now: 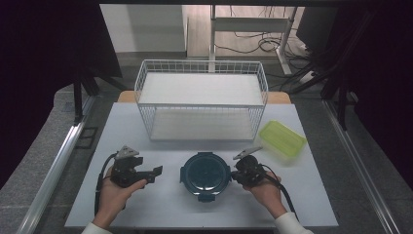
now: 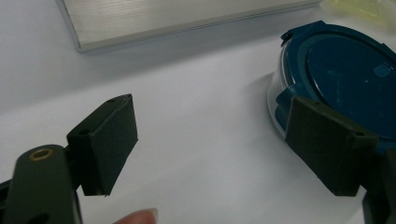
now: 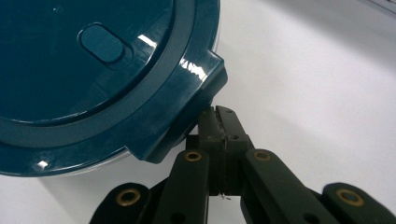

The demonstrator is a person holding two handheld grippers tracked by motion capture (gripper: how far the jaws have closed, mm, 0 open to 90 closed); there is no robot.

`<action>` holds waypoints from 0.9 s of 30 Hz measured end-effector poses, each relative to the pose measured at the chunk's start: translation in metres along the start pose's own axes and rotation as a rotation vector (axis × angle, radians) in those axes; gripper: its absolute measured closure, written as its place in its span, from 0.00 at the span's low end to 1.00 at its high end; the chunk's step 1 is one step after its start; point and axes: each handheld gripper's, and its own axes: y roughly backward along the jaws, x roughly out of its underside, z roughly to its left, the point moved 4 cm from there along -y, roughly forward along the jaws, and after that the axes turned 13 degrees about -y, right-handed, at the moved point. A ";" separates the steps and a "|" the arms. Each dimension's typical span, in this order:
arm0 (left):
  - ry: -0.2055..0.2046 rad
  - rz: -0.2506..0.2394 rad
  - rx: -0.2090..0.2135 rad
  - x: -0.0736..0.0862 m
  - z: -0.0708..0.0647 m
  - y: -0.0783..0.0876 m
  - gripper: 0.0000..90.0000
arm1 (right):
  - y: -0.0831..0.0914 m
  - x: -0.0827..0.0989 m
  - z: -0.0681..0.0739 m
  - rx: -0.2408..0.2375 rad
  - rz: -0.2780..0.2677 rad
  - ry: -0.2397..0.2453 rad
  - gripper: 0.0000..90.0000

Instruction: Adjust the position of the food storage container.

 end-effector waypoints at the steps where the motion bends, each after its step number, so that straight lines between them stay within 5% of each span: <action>1: -0.001 0.001 0.000 0.000 0.000 0.000 0.19 | -0.001 -0.001 0.002 -0.002 0.001 -0.001 0.99; 7: 0.001 -0.001 -0.004 0.000 0.000 0.000 0.19 | -0.001 -0.001 0.003 -0.034 0.004 0.013 0.99; 17: 0.006 0.003 -0.005 0.001 0.001 0.002 0.18 | 0.033 -0.002 -0.013 -0.059 -0.152 -0.049 0.99; 21: 0.002 0.000 0.003 0.000 -0.001 0.003 0.18 | 0.048 0.009 -0.022 -0.165 -0.230 -0.151 0.99; 27: -0.004 0.007 0.008 0.000 -0.003 0.000 0.18 | 0.054 0.012 -0.033 -0.181 -0.262 -0.189 0.94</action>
